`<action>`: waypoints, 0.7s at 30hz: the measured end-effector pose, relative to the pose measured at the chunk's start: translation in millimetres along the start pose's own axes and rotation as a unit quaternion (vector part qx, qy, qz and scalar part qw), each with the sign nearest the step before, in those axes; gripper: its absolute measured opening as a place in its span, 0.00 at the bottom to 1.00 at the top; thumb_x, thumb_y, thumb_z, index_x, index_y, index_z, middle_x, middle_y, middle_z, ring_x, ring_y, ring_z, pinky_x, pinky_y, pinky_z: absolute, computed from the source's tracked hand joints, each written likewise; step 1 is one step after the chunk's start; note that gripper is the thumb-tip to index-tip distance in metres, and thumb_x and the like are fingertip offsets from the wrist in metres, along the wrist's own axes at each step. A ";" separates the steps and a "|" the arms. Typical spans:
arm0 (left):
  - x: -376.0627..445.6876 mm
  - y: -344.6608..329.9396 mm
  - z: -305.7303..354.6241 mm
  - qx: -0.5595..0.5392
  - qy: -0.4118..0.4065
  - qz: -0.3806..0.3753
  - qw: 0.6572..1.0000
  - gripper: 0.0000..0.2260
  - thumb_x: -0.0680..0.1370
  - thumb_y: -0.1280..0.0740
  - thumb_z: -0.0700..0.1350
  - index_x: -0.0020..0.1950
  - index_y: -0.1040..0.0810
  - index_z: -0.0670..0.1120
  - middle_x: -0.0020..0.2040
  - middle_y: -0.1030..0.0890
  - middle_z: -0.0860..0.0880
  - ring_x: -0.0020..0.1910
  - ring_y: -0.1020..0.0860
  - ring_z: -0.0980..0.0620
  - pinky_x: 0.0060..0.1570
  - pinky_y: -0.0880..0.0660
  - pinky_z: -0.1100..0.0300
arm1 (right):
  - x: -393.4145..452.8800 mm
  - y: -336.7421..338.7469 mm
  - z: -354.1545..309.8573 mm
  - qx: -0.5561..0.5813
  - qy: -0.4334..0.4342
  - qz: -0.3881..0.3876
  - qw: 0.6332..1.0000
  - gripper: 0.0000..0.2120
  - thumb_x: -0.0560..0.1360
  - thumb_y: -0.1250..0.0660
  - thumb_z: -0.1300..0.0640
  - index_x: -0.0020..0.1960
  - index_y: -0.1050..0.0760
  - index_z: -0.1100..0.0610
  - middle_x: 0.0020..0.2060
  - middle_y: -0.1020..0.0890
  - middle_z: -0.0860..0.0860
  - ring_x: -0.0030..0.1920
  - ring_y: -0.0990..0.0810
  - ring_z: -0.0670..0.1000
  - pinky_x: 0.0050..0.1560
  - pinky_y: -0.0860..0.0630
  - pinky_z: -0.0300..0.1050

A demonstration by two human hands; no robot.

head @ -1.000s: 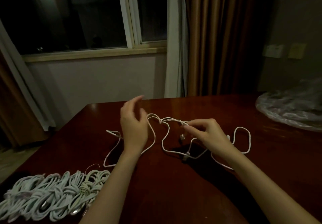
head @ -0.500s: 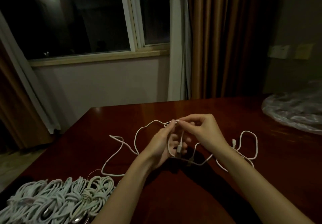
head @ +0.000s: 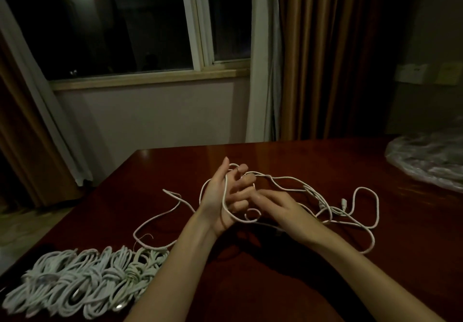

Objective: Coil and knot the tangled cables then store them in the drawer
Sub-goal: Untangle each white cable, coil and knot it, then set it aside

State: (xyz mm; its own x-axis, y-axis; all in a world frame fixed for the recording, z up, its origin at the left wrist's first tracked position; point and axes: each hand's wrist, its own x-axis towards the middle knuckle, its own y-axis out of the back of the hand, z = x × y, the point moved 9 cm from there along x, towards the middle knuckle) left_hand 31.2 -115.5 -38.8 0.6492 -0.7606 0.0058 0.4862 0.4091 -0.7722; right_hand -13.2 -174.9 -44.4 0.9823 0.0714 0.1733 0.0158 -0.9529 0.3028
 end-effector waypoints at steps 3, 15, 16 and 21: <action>-2.1 6.6 3.9 0.026 0.002 0.024 0.999 0.15 0.76 0.43 0.56 0.38 0.34 0.45 0.25 0.39 0.52 0.18 0.45 0.60 0.14 0.46 0.71 | -1.8 5.8 -2.0 -0.056 0.016 0.005 0.998 0.16 0.72 0.37 0.40 0.46 0.18 0.50 0.51 0.19 0.47 0.52 0.20 0.46 0.58 0.24 0.51; -1.9 8.6 -6.6 0.079 0.033 0.015 0.996 0.20 0.82 0.46 0.58 0.40 0.30 0.45 0.25 0.40 0.53 0.16 0.42 0.62 0.13 0.47 0.72 | -11.9 28.2 -30.3 -0.175 0.075 0.066 0.980 0.13 0.69 0.28 0.45 0.34 0.23 0.54 0.33 0.17 0.52 0.34 0.19 0.47 0.35 0.24 0.38; -1.8 8.3 -8.6 0.087 0.041 0.011 0.995 0.19 0.81 0.46 0.58 0.40 0.30 0.45 0.25 0.40 0.53 0.16 0.42 0.62 0.13 0.47 0.72 | -12.2 31.1 -31.0 -0.167 0.073 0.068 0.981 0.14 0.68 0.28 0.44 0.35 0.23 0.55 0.32 0.18 0.52 0.33 0.20 0.48 0.35 0.25 0.40; -3.5 1.9 -12.0 0.108 0.073 -0.026 0.991 0.17 0.78 0.42 0.59 0.39 0.29 0.46 0.25 0.39 0.53 0.17 0.40 0.62 0.14 0.48 0.72 | -11.7 40.9 -23.5 -0.097 0.038 0.034 0.994 0.08 0.73 0.29 0.51 0.37 0.21 0.52 0.26 0.29 0.47 0.29 0.32 0.44 0.35 0.34 0.38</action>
State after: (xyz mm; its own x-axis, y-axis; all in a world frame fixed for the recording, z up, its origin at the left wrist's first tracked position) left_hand 22.9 -118.1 -47.9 0.5364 -0.8416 -0.0628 0.6409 0.4547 -0.6185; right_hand -28.4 -207.7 -12.0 0.9629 0.0385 0.2672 -0.0931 -0.8816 0.4626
